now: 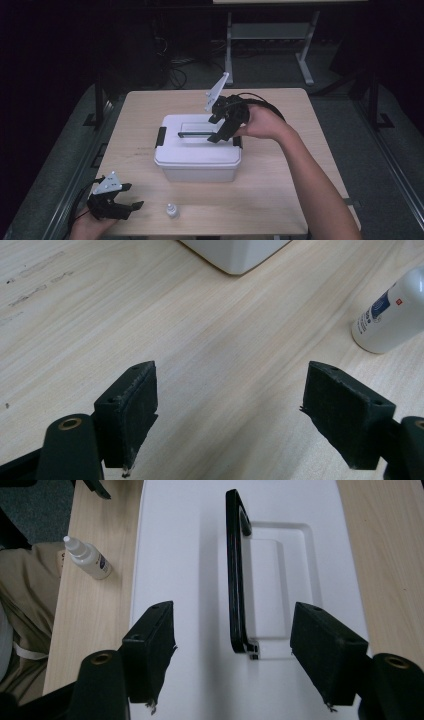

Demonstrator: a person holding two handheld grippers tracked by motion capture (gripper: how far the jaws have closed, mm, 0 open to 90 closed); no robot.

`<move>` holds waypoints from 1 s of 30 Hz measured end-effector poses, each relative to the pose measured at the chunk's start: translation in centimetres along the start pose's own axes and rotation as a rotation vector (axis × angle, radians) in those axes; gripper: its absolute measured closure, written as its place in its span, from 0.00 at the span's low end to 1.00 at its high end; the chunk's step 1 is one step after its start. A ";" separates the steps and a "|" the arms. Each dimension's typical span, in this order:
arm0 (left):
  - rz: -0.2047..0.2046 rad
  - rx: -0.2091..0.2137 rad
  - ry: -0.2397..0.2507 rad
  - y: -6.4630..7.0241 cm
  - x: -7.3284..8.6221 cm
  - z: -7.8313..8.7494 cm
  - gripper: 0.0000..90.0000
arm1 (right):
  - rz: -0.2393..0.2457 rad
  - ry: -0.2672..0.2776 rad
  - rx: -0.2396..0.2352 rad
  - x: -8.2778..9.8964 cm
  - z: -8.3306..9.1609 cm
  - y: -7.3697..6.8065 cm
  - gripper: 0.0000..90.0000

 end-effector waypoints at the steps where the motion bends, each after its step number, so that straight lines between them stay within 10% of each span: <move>1: 0.001 0.000 0.001 0.0 0.0 0.0 0.24 | 0.004 -0.007 -0.001 -0.3 -0.4 0.0 0.39; 30: 0.008 0.003 0.007 -0.1 0.2 0.2 0.24 | 0.028 -0.072 -0.017 -2.9 -3.3 1.2 0.81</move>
Point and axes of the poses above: each handheld gripper's, and its own axes: z roughly backward along the jaws, x roughly out of its underside, y roughly to its right, the point moved 2 cm from there along -z, roughly forward along the jaws, and after that the axes turned 10 degrees about -z, right-handed, at the moved point
